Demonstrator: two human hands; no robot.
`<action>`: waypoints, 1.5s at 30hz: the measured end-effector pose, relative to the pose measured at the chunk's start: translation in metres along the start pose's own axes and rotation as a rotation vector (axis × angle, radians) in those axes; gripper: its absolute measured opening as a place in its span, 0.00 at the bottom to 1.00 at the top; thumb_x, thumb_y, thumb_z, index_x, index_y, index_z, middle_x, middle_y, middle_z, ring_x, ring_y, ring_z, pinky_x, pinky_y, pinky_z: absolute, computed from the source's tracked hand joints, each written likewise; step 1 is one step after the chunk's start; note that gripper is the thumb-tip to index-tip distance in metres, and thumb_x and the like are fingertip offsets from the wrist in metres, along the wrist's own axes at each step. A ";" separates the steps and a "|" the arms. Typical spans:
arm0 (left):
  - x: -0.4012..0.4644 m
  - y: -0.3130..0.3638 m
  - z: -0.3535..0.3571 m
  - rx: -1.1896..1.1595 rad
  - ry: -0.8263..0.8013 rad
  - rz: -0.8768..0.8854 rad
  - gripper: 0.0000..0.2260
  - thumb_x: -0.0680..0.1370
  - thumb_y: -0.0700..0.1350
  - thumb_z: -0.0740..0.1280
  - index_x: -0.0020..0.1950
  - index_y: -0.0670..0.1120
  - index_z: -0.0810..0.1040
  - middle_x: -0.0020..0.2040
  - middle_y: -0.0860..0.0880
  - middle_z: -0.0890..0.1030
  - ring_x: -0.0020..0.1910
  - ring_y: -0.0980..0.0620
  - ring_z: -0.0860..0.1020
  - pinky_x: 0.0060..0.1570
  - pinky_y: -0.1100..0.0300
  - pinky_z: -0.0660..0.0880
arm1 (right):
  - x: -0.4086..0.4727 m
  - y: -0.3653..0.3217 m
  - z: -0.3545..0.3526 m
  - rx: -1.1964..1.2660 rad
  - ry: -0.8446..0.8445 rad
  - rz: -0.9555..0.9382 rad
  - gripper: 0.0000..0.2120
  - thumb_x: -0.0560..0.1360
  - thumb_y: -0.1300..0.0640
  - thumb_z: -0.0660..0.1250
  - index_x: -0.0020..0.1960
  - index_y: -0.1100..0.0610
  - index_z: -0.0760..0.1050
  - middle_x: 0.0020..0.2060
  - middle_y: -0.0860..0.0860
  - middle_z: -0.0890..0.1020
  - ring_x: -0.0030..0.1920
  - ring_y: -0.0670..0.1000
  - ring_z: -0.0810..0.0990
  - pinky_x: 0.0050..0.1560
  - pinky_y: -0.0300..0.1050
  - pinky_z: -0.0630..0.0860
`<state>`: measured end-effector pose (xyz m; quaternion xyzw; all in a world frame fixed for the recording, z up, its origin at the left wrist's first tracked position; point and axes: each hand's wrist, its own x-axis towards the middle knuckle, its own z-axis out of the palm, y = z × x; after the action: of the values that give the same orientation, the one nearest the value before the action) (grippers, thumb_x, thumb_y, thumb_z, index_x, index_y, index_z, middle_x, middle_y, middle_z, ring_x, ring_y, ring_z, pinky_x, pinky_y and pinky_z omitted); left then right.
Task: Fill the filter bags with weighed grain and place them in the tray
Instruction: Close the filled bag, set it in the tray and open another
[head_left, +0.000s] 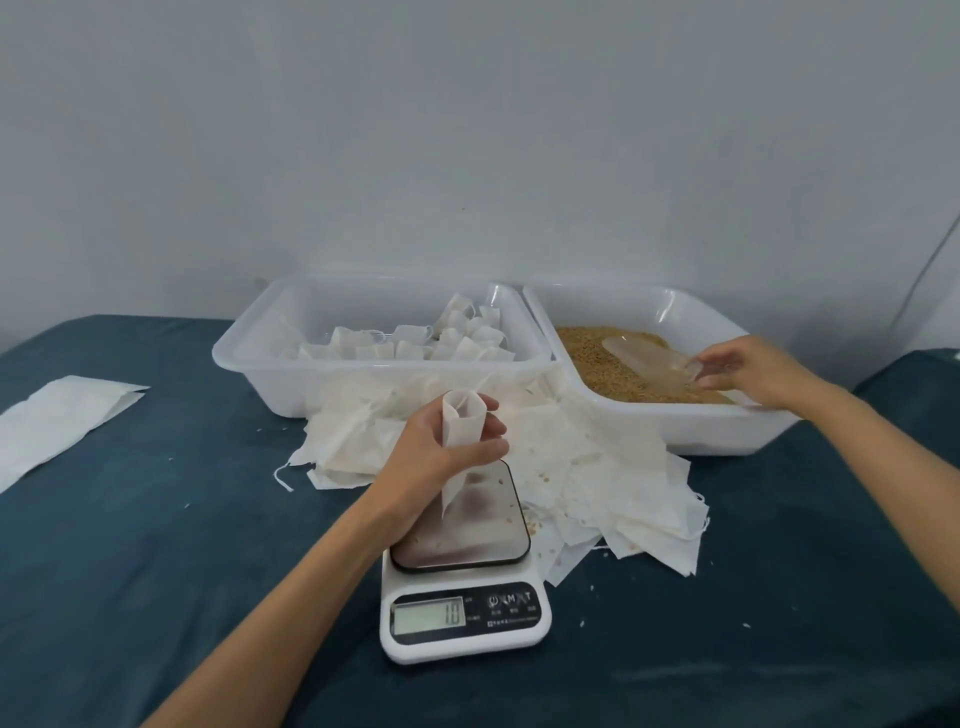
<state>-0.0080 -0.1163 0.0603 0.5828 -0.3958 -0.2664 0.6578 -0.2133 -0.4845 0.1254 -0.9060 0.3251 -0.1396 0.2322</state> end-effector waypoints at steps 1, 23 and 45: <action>0.001 0.000 0.000 -0.002 -0.001 0.001 0.17 0.70 0.44 0.78 0.58 0.47 0.82 0.51 0.44 0.85 0.55 0.45 0.83 0.61 0.43 0.79 | -0.002 -0.003 -0.003 0.021 0.005 -0.011 0.12 0.73 0.65 0.76 0.55 0.57 0.84 0.48 0.51 0.86 0.57 0.53 0.82 0.58 0.43 0.70; -0.009 0.002 0.004 0.067 -0.024 0.013 0.14 0.74 0.38 0.79 0.55 0.45 0.79 0.48 0.41 0.82 0.48 0.47 0.81 0.59 0.38 0.78 | -0.076 -0.139 0.010 -0.025 -0.011 -0.537 0.18 0.73 0.57 0.76 0.60 0.43 0.81 0.51 0.37 0.85 0.56 0.33 0.80 0.57 0.23 0.68; -0.011 0.003 0.006 0.044 -0.041 -0.007 0.18 0.74 0.38 0.78 0.61 0.48 0.78 0.48 0.51 0.86 0.49 0.53 0.84 0.53 0.65 0.77 | -0.079 -0.178 0.015 -0.448 0.129 -0.743 0.16 0.74 0.60 0.75 0.60 0.51 0.82 0.51 0.48 0.84 0.55 0.54 0.80 0.75 0.57 0.59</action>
<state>-0.0193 -0.1098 0.0614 0.5930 -0.4129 -0.2716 0.6357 -0.1732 -0.3068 0.1958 -0.9789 0.0133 -0.1958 -0.0569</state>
